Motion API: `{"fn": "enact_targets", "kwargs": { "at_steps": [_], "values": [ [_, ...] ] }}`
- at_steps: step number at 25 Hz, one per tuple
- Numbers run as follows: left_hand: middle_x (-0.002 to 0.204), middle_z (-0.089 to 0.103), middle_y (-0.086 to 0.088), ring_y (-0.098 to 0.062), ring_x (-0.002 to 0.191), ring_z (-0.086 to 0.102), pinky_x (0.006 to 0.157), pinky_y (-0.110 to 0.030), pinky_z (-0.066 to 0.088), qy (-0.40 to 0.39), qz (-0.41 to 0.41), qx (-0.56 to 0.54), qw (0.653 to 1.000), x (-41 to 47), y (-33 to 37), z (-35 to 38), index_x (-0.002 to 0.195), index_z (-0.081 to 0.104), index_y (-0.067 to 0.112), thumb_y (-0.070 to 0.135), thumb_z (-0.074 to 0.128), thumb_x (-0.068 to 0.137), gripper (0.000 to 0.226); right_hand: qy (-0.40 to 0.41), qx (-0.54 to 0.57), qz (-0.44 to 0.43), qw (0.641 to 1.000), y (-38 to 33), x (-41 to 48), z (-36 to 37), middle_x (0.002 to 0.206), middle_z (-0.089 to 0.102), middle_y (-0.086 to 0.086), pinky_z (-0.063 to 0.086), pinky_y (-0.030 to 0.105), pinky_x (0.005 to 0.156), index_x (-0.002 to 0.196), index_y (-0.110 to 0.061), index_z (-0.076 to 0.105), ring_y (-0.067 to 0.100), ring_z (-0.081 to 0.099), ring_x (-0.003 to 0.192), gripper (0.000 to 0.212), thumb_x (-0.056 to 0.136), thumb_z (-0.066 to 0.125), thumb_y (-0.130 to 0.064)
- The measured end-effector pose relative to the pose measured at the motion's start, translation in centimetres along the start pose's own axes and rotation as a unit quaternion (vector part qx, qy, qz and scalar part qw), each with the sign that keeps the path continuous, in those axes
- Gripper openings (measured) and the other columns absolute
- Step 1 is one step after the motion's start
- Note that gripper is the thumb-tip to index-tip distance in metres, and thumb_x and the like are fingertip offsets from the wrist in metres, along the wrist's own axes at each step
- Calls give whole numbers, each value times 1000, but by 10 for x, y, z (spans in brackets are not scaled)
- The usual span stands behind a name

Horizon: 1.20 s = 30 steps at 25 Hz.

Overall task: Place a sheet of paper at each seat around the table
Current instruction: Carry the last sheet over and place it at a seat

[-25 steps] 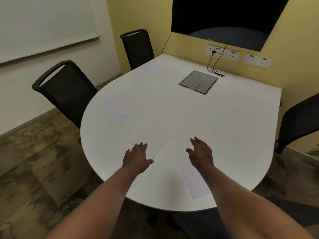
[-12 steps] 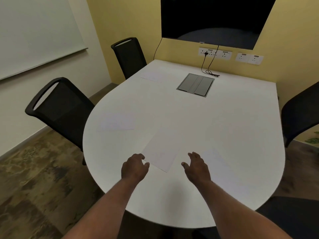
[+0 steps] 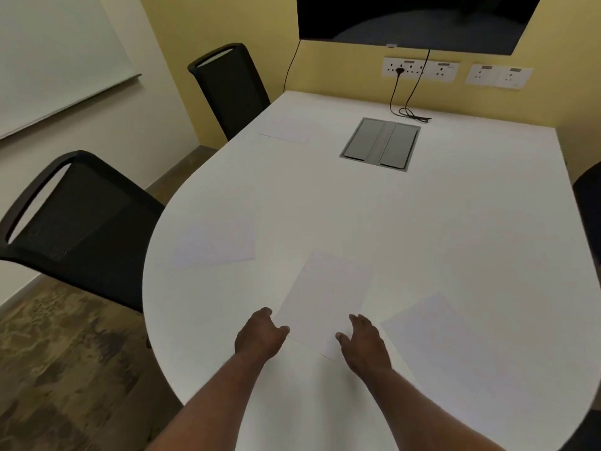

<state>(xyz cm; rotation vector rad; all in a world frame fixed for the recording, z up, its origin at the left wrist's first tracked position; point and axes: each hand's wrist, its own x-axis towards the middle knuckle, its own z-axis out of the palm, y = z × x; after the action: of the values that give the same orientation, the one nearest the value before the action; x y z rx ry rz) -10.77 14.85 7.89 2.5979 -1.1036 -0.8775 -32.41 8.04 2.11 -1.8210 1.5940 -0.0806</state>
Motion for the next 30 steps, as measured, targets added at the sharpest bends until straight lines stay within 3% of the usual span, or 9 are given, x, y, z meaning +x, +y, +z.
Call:
{"fn": "enact_targets", "kwargs": {
  "at_steps": [4, 9, 14, 20, 26, 30],
  "values": [
    [153, 45, -3, -22, 137, 46, 106, -36, 41, -33, -5, -4, 999, 49, 1, 12, 151, 36, 18, 49, 64, 86, 77, -8, 18, 37, 999, -8, 29, 25, 163, 24, 6, 26, 37, 116, 155, -17, 26, 24, 24, 148, 65, 99, 48, -42],
    [155, 37, -7, -24, 142, 37, 109, -43, 39, -63, 17, 23, 998, 94, 11, 40, 149, 34, 12, 49, 65, 85, 80, 66, -1, 132, 989, -11, 57, 41, 158, 32, 12, 32, 40, 112, 152, -15, 29, 28, 34, 143, 66, 96, 49, -44],
    [154, 36, -12, -30, 144, 32, 111, -50, 35, -64, -4, 31, 997, 106, 16, 68, 150, 30, 12, 53, 66, 83, 87, 87, -14, 165, 982, -20, 70, 61, 162, 24, 17, 26, 40, 119, 155, -13, 20, 30, 21, 149, 73, 96, 49, -45],
    [138, 54, -10, -30, 129, 50, 101, -45, 38, -23, -17, 32, 999, 120, 24, 61, 149, 29, 13, 50, 64, 85, 82, 98, -8, 162, 982, -28, 72, 68, 164, 21, 12, 21, 35, 122, 157, -11, 15, 24, 18, 151, 75, 98, 48, -43],
    [131, 63, -9, -32, 121, 59, 100, -44, 37, -52, -48, -36, 997, 122, 35, 63, 144, 36, 13, 48, 67, 84, 76, 99, 2, 149, 984, -37, 69, 76, 163, 25, 7, 18, 35, 122, 158, -13, 15, 22, 20, 151, 75, 97, 48, -45],
    [117, 69, -11, -33, 103, 66, 94, -41, 52, -101, -73, -213, 969, 123, 30, 65, 122, 59, 9, 41, 76, 80, 56, 98, 13, 146, 984, -38, 66, 76, 161, 31, 5, 20, 37, 122, 157, -15, 17, 22, 26, 148, 75, 97, 49, -46]
  ]
}}
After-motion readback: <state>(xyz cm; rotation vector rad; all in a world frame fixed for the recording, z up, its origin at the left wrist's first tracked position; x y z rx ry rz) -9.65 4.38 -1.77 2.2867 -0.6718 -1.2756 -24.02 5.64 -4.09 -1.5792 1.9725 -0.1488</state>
